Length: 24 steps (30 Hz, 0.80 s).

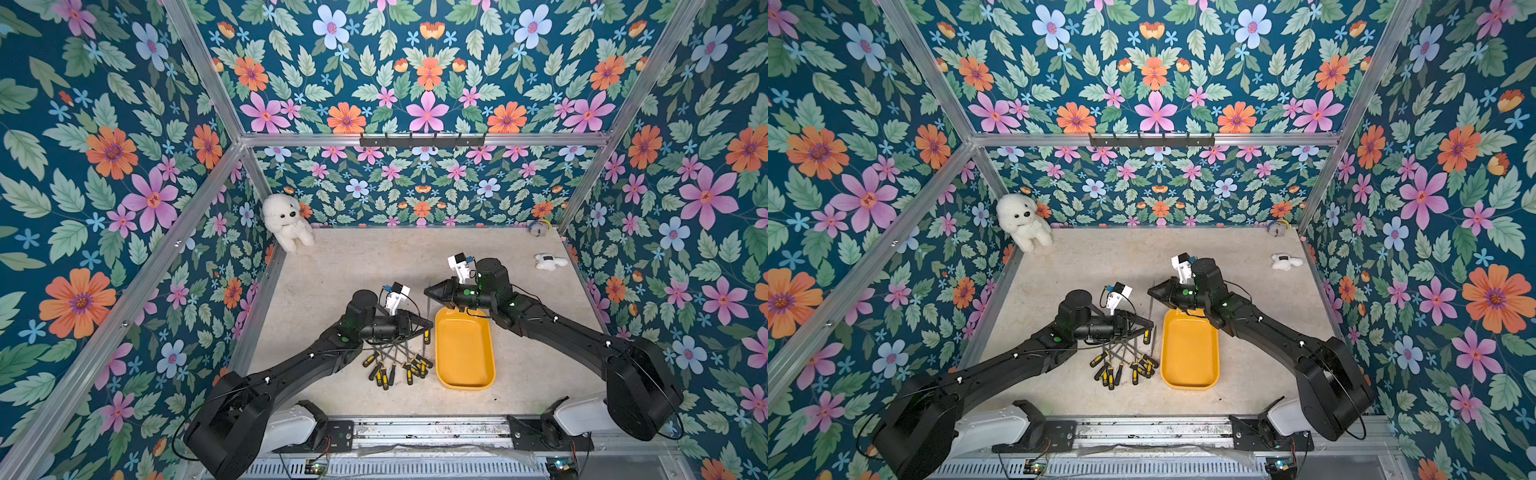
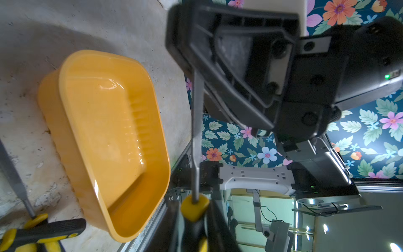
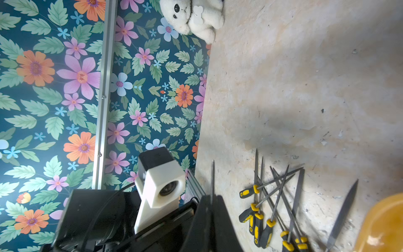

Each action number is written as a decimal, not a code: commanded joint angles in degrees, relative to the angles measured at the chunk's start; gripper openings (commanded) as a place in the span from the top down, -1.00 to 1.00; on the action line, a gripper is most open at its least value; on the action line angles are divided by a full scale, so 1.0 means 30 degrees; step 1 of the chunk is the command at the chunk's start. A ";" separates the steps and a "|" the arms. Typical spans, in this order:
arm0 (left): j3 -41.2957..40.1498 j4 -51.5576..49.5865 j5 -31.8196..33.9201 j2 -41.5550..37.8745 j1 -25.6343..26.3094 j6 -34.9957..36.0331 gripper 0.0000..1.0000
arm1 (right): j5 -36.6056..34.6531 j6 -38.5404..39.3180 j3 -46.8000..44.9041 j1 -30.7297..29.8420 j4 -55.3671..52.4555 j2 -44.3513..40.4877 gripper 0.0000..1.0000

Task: Put the file tool into the storage box
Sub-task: Place the file tool in the storage box.

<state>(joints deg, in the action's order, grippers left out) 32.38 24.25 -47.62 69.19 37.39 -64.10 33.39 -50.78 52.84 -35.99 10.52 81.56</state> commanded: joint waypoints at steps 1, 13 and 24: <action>0.0092 -0.0040 0.0138 -0.0413 -0.0729 -0.0221 -0.29 | -0.1667 0.2044 0.1285 0.0154 -0.4067 -0.0437 1.00; 0.4499 -1.2892 0.4915 -0.0684 -0.3145 0.6752 -0.99 | -1.2671 0.4680 0.3273 0.0189 -1.6908 0.1086 1.00; 0.3929 -1.3367 0.6885 -0.0493 -0.3144 0.7344 -0.99 | -1.3873 0.5206 0.1940 -0.0072 -1.5351 0.2132 1.00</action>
<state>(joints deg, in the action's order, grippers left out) 44.29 -14.87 -29.15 67.92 28.03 -43.86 -5.96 -36.53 58.81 -35.73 -35.59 87.46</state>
